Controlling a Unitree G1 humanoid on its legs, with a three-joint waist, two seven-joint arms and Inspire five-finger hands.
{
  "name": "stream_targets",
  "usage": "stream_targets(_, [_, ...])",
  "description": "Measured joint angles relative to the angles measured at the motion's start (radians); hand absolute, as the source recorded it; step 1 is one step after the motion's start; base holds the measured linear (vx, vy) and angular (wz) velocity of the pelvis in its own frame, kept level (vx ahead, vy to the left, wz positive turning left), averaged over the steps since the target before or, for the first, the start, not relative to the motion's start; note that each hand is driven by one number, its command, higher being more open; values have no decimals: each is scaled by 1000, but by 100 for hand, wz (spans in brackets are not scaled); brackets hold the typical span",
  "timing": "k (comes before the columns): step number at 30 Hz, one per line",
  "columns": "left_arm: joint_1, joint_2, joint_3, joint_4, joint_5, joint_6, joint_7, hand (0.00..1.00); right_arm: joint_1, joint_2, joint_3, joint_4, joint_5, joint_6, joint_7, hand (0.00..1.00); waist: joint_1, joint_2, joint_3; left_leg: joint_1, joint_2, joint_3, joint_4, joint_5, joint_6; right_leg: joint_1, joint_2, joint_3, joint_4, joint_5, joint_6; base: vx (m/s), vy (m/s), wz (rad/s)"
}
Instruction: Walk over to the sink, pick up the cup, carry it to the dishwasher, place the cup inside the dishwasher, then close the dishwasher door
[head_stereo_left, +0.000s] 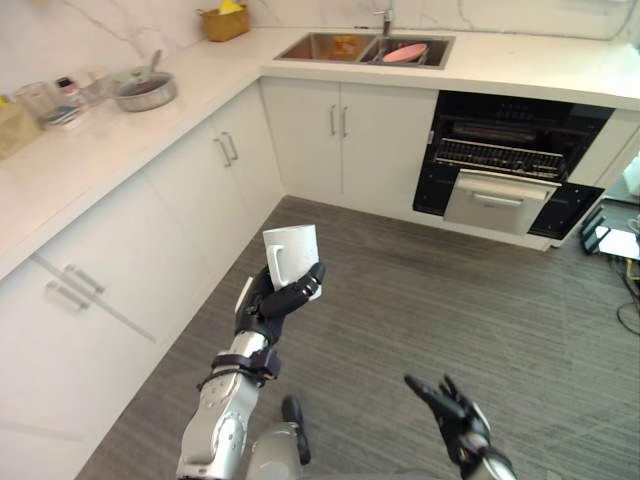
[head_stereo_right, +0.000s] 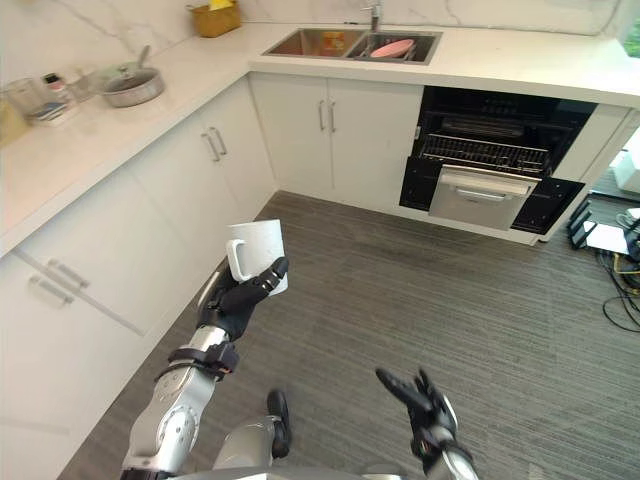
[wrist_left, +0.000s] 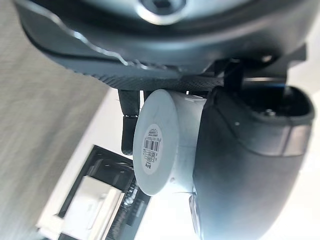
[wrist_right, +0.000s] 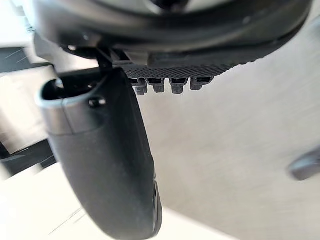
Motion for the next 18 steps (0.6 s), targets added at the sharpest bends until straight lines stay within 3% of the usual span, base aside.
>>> stream_targets(2, [0,5,23,0,20,-21,-4,0,-4,-3,-10,-141,-1,-40,-46,100,-8,-28,-13,0,-62,48,111,-70,112,-55,-93,23,171,8,14,556,578,-28])
stream_targets(3, [-3,6,29,0,20,-25,-4,0,-5,-2,-18,-180,-1,-42,-59,100,-9,-37,-18,9,-84,70,109,-83,131,-79,-123,26,219,23,32,559,539,-31])
stream_targets(4, [-15,6,35,0,20,-32,-4,0,-14,-1,-36,-251,-1,-42,-83,100,-9,-47,-20,37,-127,102,98,-110,153,-131,-179,24,330,76,57,369,322,-26])
stream_targets(5, [-21,7,37,0,20,-34,-4,0,-21,2,-46,-276,0,-41,-92,100,-9,-53,-16,62,-146,121,88,-121,161,-160,-209,20,396,116,62,421,361,-40])
stream_targets(7, [-28,12,27,-2,29,-38,-6,0,-24,27,-67,-318,-2,-40,-111,100,-29,-63,-12,192,-200,141,44,-178,211,-266,-299,-32,669,319,32,371,274,-28])
stream_targets(8, [-29,13,24,-3,29,-38,-6,0,-20,35,-66,-318,-2,-39,-111,100,-36,-61,-12,222,-200,137,34,-191,217,-301,-294,-45,749,290,14,329,200,-12])
stream_targets(9, [-31,13,18,-3,30,-43,-6,0,-5,56,-64,-319,-4,-37,-110,100,-49,-60,-13,286,-194,134,-4,-203,221,-373,-268,-77,869,214,-24,312,147,-12])
stream_targets(10, [-35,12,16,-3,36,-51,-6,0,18,80,-64,-335,-4,-36,-109,100,-60,-59,-12,348,-186,133,-50,-207,217,-437,-221,-121,902,158,-30,315,125,-13])
stream_targets(11, [-39,12,13,-3,37,-56,-6,0,32,90,-64,-350,-3,-36,-109,100,-64,-59,-12,372,-182,133,-70,-210,212,-469,-195,-142,894,133,-33,390,77,-11])
stream_targets(12, [-52,12,9,-2,37,-61,-6,0,62,108,-64,-401,-3,-28,-109,100,-77,-56,-10,425,-169,135,-107,-223,201,-538,-136,-198,806,85,-32,331,37,-10])
stream_targets(13, [-56,12,11,-2,38,-62,-6,0,67,112,-64,-422,-3,-23,-110,100,-82,-52,-7,444,-159,139,-117,-231,195,-559,-113,-225,748,76,-34,339,21,-17])
stream_targets(15, [-70,13,22,-3,48,-63,-14,0,74,116,-64,-480,-4,-17,-109,100,-82,-41,-4,493,-130,174,-131,-262,170,-604,-51,-323,492,88,-29,389,20,-54])
stream_targets(16, [-75,16,40,-3,56,-70,-16,0,73,116,-57,-531,-4,-13,-107,100,-75,-44,-8,530,-121,219,-143,-285,139,-625,-8,-410,237,173,-23,504,34,-84])
stream_targets(18, [-70,20,55,-2,57,-71,-16,0,75,115,-51,-577,-5,-15,-100,100,-75,-67,-23,580,-148,242,-168,-312,113,-621,5,-497,38,281,-26,433,27,-61])
